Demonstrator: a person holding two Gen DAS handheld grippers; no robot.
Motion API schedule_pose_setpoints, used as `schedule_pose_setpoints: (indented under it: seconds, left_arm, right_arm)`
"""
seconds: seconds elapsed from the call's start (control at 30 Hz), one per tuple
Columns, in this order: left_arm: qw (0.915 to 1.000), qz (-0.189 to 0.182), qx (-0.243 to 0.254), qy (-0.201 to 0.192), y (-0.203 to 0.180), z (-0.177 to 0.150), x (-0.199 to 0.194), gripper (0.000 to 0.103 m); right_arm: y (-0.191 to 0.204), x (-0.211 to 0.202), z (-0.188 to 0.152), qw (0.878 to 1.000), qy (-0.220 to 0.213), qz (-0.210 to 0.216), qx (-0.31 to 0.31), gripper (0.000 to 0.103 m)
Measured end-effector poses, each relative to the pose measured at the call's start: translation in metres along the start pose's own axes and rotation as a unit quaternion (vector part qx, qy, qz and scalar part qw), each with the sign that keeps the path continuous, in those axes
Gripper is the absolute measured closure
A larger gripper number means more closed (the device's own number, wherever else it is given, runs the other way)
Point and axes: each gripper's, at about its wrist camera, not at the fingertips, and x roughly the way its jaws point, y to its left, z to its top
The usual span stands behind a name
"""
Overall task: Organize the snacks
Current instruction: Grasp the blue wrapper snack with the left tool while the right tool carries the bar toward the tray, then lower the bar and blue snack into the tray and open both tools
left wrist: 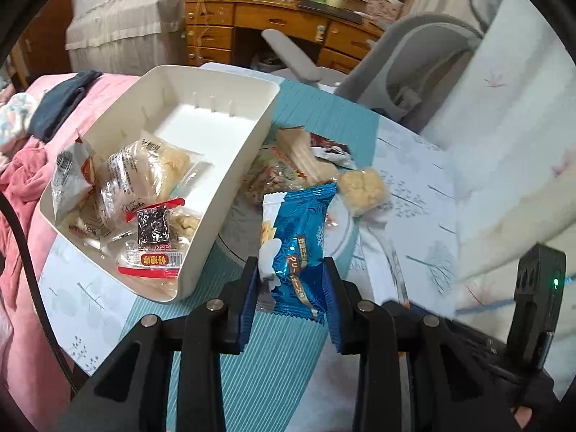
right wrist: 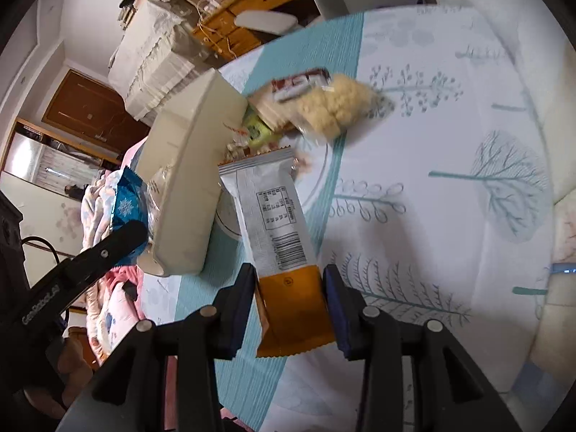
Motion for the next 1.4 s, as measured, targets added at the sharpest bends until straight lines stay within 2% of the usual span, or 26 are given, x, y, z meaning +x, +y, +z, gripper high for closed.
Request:
schedule_pose_setpoints:
  seconds: [0.33, 0.63, 0.8, 0.97, 1.13, 1.4]
  left_arm:
    - [0.9950, -0.059, 0.078, 0.022, 0.039, 0.013, -0.038, 0.071]
    - [0.9876, -0.095, 0.125, 0.006, 0.086, 0.045, -0.064, 0.071]
    - [0.9836, -0.114, 0.139, -0.005, 0.114, 0.067, -0.065, 0.071]
    - [0.9807, -0.116, 0.157, -0.007, 0.144, 0.089, -0.061, 0.071]
    - [0.9817, -0.104, 0.159, 0.012, 0.172, 0.113, -0.044, 0.071]
    - [0.9831, -0.083, 0.162, 0.019, 0.195, 0.136, -0.027, 0.070]
  right_arm:
    - [0.047, -0.014, -0.015, 0.997, -0.068, -0.011, 0.043, 0.064]
    - [0.107, -0.001, -0.015, 0.990, -0.121, -0.006, 0.076, 0.064]
    - [0.136, 0.013, -0.012, 0.985, -0.146, 0.007, 0.088, 0.063]
    - [0.166, 0.033, -0.006, 0.981, -0.172, 0.018, 0.092, 0.063]
    - [0.189, 0.058, -0.002, 0.978, -0.175, 0.037, 0.104, 0.063]
    - [0.215, 0.085, 0.006, 0.977, -0.184, 0.041, 0.095, 0.063]
